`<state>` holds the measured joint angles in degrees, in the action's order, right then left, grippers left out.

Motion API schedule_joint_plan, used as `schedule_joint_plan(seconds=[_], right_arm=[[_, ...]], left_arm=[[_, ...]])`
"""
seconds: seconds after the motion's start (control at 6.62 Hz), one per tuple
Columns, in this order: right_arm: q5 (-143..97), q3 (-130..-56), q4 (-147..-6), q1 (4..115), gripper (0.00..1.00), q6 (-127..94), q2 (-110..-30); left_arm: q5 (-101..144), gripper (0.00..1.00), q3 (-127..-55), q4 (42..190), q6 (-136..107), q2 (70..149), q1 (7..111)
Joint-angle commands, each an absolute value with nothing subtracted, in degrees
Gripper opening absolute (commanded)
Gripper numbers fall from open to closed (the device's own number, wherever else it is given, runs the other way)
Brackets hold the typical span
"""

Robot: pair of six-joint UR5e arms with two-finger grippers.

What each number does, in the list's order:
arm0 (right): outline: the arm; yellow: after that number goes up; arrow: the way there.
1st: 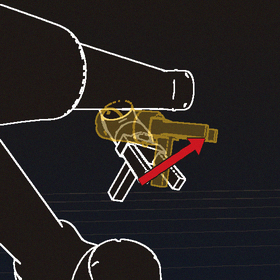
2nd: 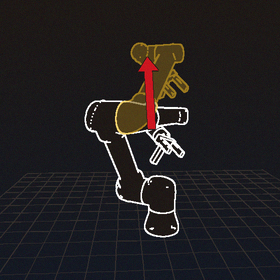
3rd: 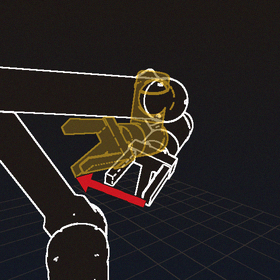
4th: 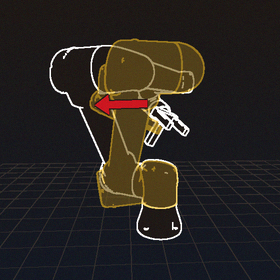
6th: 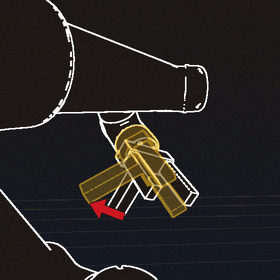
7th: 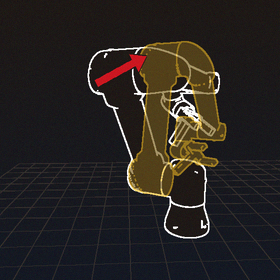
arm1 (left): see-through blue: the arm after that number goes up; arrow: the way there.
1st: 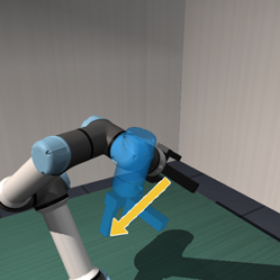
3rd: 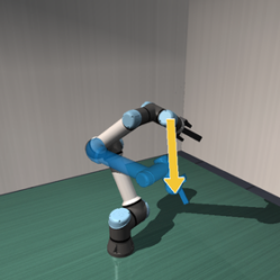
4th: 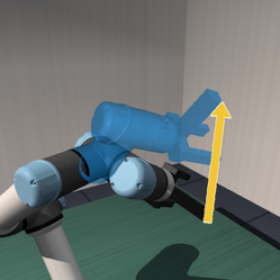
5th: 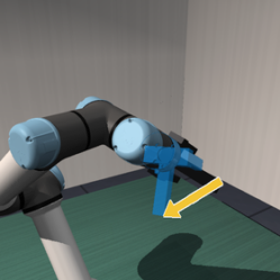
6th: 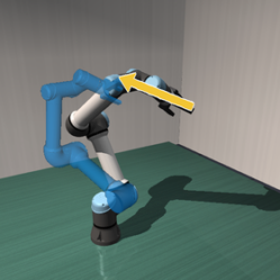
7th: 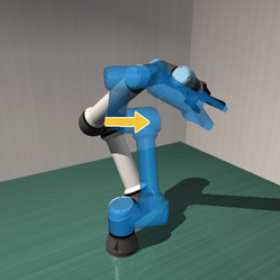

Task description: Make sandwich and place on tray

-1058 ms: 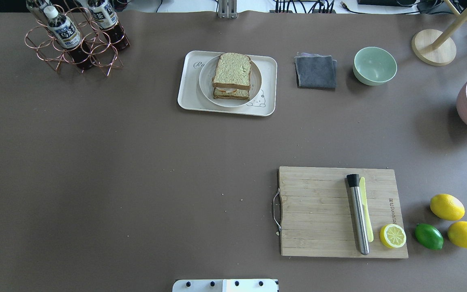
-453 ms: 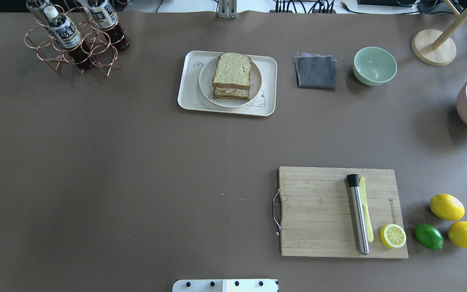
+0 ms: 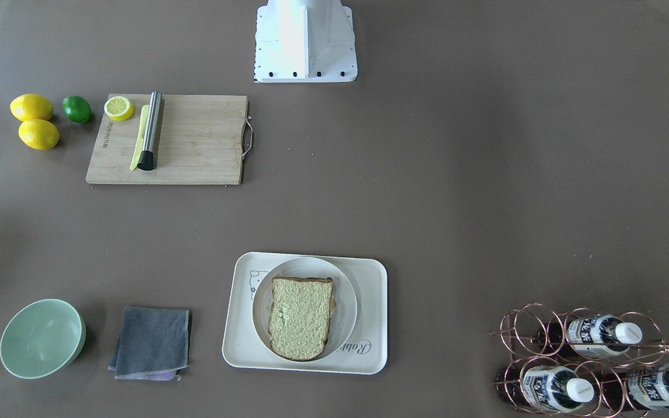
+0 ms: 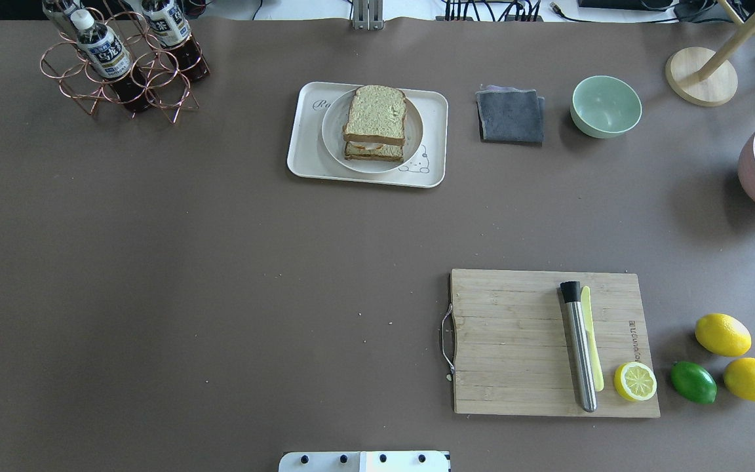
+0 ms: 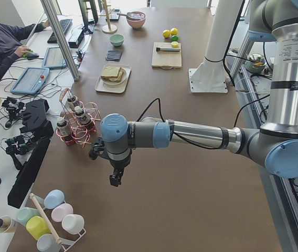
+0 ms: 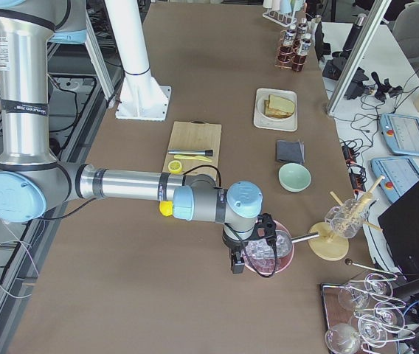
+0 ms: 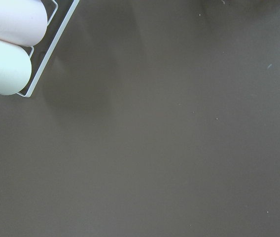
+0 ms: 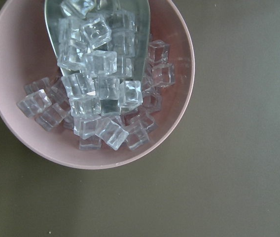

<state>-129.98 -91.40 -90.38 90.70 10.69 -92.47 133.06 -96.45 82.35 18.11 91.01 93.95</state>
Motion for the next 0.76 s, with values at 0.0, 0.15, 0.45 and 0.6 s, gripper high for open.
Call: schedule_joint_plan(seconds=[0.0,0.15,0.45,0.6], right_arm=[[-130.17,-91.67,-91.05,90.70,1.00,10.63,-92.11],[-130.25,-91.67,-91.75,90.79,1.00,10.29,-91.94],[-129.99,-94.72,-104.07,90.79,1.00,10.20,-88.26],[-129.56,-95.53,-105.89,90.79,1.00,10.28,-88.68]], left_arm=[[133.07,0.98,-96.42,82.27,18.11,90.44,93.96],[133.07,0.98,-96.68,82.44,18.11,89.83,93.96],[133.07,0.98,-96.77,82.44,18.11,89.82,93.96],[133.07,0.98,-96.77,82.35,18.11,89.82,93.96]])
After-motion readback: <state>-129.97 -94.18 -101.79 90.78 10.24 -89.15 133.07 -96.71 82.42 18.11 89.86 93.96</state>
